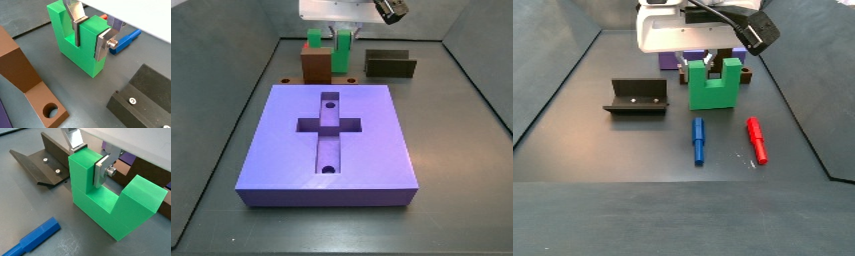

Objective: Pick up the green object. Move up. Move to above the board. Insert the green object.
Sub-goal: Pick up the green object, then move up, then move to above the board.

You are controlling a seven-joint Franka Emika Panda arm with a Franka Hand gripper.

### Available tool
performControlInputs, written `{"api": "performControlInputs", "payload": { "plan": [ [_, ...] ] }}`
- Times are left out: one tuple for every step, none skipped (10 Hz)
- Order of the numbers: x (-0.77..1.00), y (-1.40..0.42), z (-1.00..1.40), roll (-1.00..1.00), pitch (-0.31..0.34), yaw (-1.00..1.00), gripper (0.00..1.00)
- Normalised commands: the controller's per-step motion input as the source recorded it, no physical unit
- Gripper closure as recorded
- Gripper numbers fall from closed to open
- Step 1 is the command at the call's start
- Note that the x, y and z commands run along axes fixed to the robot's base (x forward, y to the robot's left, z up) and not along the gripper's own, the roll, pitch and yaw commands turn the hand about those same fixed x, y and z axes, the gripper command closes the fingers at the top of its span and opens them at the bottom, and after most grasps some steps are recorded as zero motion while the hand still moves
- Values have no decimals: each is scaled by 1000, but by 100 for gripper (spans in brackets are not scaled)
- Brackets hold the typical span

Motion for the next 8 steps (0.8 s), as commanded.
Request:
{"api": "performControlInputs", "payload": {
  "plan": [
    [0,0,0,0,0,0,100],
    [0,0,0,0,0,0,100],
    [0,0,0,0,0,0,100],
    [0,0,833,0,0,0,100],
    [6,-30,845,-2,-5,-39,100],
    [-31,-16,670,13,21,-43,100],
    [-2,-10,266,45,4,-18,100],
    [0,0,1400,0,0,0,100]
  ]
}}
